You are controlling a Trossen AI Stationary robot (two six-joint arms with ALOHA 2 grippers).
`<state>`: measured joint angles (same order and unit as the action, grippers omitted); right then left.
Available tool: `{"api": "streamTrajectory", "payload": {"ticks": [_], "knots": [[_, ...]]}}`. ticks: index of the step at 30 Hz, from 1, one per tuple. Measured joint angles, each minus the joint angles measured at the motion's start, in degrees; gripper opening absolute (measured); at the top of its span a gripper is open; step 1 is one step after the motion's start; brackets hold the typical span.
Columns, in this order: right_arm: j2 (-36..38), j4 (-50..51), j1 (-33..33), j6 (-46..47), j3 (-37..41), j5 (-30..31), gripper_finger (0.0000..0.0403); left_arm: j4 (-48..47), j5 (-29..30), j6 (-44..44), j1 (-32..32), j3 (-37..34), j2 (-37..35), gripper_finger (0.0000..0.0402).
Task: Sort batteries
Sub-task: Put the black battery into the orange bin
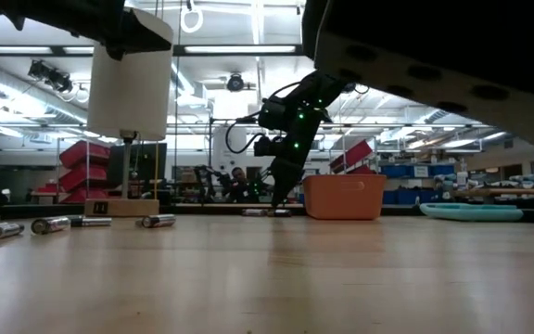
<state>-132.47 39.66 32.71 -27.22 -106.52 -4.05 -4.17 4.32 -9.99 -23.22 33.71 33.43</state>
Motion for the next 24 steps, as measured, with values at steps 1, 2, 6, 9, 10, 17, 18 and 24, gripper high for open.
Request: {"api": "streamTrajectory", "payload": {"ticks": [1, 2, 6, 9, 10, 17, 18, 24], "knots": [[-0.2, 0.0, 0.0, 0.1, -0.3, -0.5, 0.0106, 0.0, -0.4, 0.1, 0.0, 0.0, 0.0, 0.0001], [-0.4, 0.7, 0.2, 0.5, -0.5, -1.5, 0.0107, 0.0, -0.6, 0.2, 0.0, 0.0, 0.0, 0.0001], [-0.5, 0.8, 0.6, 0.8, -0.6, -2.7, 0.0108, 0.2, -0.6, 0.2, 0.1, 0.0, 0.0, 0.0001], [-0.5, 0.9, 0.6, 1.2, -0.6, -2.7, 0.0108, 1.1, -1.7, 0.2, 0.1, 0.0, 0.0, 0.0001], [-0.5, 1.0, 0.6, 1.6, -0.6, -2.7, 0.0108, 1.5, -2.2, 0.2, 0.1, 0.0, 0.0, 0.0001], [-0.5, 0.8, 0.6, 3.1, -0.6, -2.7, 0.0108, 4.0, -3.1, -0.3, 0.1, 0.0, 0.0, 0.0001], [-0.5, 0.7, 0.7, 3.4, -0.6, -2.7, 0.0108, 4.5, -3.1, -0.3, 0.1, 0.0, 0.0, 0.0001], [-0.5, -0.3, 1.7, 4.1, -0.6, -2.6, 0.0108, 6.2, -3.1, -0.3, 0.1, 0.0, 0.0, 0.0001]]}}
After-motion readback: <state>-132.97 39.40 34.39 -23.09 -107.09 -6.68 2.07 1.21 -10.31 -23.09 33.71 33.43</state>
